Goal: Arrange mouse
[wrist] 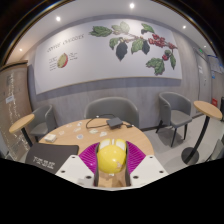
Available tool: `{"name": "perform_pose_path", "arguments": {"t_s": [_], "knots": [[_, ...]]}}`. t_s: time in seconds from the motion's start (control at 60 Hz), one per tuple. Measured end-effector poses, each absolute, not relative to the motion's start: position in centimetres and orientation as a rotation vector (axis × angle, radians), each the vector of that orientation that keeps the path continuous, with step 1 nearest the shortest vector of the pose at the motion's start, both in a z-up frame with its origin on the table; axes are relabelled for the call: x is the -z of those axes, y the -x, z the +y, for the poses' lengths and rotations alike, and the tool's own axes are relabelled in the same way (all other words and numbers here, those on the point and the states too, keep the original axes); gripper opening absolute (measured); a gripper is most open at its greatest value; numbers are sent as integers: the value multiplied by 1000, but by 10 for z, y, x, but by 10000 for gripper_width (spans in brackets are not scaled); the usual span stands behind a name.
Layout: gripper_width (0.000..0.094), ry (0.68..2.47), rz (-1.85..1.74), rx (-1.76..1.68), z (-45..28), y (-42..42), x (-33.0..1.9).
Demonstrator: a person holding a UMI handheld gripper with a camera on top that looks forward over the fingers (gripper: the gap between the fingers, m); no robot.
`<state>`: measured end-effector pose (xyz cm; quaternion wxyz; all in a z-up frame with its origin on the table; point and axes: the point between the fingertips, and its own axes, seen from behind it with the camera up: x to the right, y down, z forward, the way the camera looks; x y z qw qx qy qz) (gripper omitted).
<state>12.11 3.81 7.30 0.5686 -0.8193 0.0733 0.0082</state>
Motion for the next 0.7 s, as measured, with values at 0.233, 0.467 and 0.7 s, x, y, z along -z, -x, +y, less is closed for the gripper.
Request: {"name": "perform_pose_path", "arguments": {"t_s": [0.233,0.467,0.7], "knots": [[380,1869,-40,-179,46,99,-116],[401,2142,-41,-91,56,153,13],[665,2185,-195,-121,47,155,14]]}}
